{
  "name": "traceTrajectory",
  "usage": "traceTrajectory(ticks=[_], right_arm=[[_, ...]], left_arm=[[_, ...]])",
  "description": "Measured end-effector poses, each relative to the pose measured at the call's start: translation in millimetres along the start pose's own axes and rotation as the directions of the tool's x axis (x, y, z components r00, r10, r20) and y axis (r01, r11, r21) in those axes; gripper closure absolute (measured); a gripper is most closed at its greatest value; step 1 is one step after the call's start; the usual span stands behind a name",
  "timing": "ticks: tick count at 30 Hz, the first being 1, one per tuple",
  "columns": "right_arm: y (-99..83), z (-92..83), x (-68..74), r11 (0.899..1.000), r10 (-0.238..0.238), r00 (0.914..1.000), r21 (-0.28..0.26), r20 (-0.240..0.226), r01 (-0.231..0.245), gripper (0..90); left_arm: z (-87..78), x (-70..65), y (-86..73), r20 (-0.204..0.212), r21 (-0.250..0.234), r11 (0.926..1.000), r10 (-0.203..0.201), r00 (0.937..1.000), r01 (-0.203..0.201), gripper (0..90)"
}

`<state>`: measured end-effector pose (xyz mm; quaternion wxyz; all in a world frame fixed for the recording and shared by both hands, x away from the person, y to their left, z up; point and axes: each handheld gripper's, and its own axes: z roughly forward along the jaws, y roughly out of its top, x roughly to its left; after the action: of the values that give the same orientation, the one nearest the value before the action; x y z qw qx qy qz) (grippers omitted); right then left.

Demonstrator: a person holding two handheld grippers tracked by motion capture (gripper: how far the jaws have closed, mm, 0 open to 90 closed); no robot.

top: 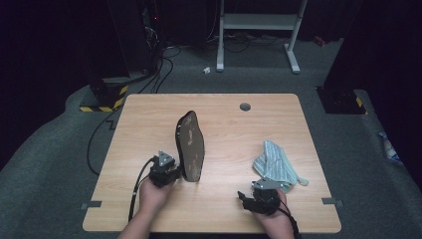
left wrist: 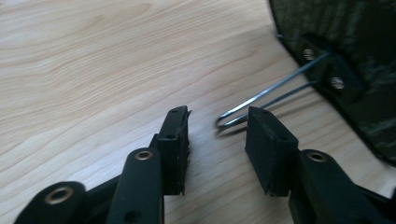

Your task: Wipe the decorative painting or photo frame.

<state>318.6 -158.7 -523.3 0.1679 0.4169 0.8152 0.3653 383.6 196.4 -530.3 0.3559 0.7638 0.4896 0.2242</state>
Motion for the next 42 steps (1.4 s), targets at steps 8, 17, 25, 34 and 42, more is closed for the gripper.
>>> traceTrajectory(ticks=[8, 17, 25, 34, 42], right_arm=[[0.6, 5.4, 4.1, 1.000, -0.007, 1.0000, 0.016, -0.002, 0.007, 31.8], [7.0, 11.2, 6.0, 0.999, -0.043, 0.9991, 0.020, -0.007, 0.043, 31.8], [22.3, 21.8, 4.7, 0.998, -0.064, 0.9978, 0.015, -0.018, 0.064, 31.9], [28.4, 30.5, 2.1, 0.997, -0.072, 0.9974, 0.029, 0.005, 0.072, 32.2], [27.4, 25.5, -1.5, 0.998, -0.061, 0.9979, 0.026, 0.023, 0.060, 31.9]], left_arm=[[3.5, 3.0, 2.9, -0.037, 0.002, 0.9998, -0.019, 0.9991, 0.019, 58.6], [-14.1, 9.1, -12.6, 0.003, -0.001, 0.9999, 0.015, 0.9999, -0.015, 52.9], [-50.2, -1.2, -41.0, 0.053, -0.049, 0.9979, 0.046, 0.9976, -0.043, 49.4], [-71.1, -43.4, -36.0, 0.098, -0.098, 0.9881, 0.128, 0.9869, -0.118, 43.1], [-74.1, -57.0, -23.8, 0.112, -0.123, 0.9872, 0.116, 0.9869, -0.102, 42.9]])
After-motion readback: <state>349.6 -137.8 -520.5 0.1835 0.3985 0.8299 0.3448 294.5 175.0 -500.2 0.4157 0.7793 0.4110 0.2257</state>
